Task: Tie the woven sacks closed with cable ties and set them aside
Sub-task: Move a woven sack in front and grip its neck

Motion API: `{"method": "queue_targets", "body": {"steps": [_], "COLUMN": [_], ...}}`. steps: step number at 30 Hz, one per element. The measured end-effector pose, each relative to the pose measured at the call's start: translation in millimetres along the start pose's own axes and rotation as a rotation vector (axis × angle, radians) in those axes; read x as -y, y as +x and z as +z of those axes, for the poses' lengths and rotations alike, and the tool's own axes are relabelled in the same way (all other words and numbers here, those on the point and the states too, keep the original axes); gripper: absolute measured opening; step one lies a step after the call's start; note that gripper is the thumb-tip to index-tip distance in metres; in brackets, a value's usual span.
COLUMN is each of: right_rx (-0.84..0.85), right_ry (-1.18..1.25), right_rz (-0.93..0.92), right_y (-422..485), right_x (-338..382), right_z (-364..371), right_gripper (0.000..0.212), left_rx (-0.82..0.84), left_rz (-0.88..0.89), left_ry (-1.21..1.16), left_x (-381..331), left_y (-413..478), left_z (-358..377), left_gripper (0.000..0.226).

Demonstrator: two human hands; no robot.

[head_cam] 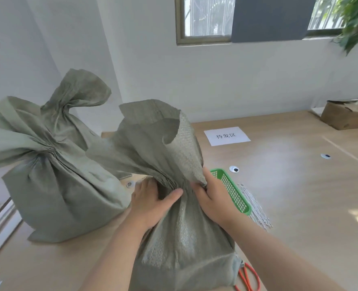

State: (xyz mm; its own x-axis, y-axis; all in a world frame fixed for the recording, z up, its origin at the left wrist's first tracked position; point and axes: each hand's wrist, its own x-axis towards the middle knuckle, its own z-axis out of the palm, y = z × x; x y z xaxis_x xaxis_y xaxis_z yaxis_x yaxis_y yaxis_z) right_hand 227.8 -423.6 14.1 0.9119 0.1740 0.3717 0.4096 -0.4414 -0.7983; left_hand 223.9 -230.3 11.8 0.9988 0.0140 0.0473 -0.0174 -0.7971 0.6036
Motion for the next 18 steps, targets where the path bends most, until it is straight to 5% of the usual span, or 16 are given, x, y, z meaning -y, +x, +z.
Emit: {"method": "queue_targets", "body": {"steps": [2, 4, 7, 11, 15, 18], "right_rx": [0.005, 0.003, 0.03, 0.113, 0.254, 0.327], "right_ry": [-0.003, -0.026, -0.01, 0.032, 0.129, 0.183], "right_rz": [0.013, 0.026, 0.078, 0.146, 0.178, 0.14], "right_y": [2, 5, 7, 15, 25, 32], "right_x": [1, 4, 6, 9, 5, -3], "right_z": [0, -1, 1, -3, -5, -4], "right_gripper": [0.011, 0.032, 0.015, 0.042, 0.073, 0.056], "left_rx": [0.015, -0.009, 0.047, 0.053, 0.138, 0.07], "left_rz": [0.048, 0.128, 0.206, 0.285, 0.255, 0.183], "left_ry": [0.005, -0.102, -0.316, -0.276, -0.342, -0.286], "left_x": [-5, -5, -6, -19, -27, -47], "left_y": [6, 11, 17, 24, 32, 30], "left_z": [0, 1, 0, -1, 2, 4], "left_gripper": [0.107, 0.094, 0.07, 0.079, 0.061, 0.036]}}
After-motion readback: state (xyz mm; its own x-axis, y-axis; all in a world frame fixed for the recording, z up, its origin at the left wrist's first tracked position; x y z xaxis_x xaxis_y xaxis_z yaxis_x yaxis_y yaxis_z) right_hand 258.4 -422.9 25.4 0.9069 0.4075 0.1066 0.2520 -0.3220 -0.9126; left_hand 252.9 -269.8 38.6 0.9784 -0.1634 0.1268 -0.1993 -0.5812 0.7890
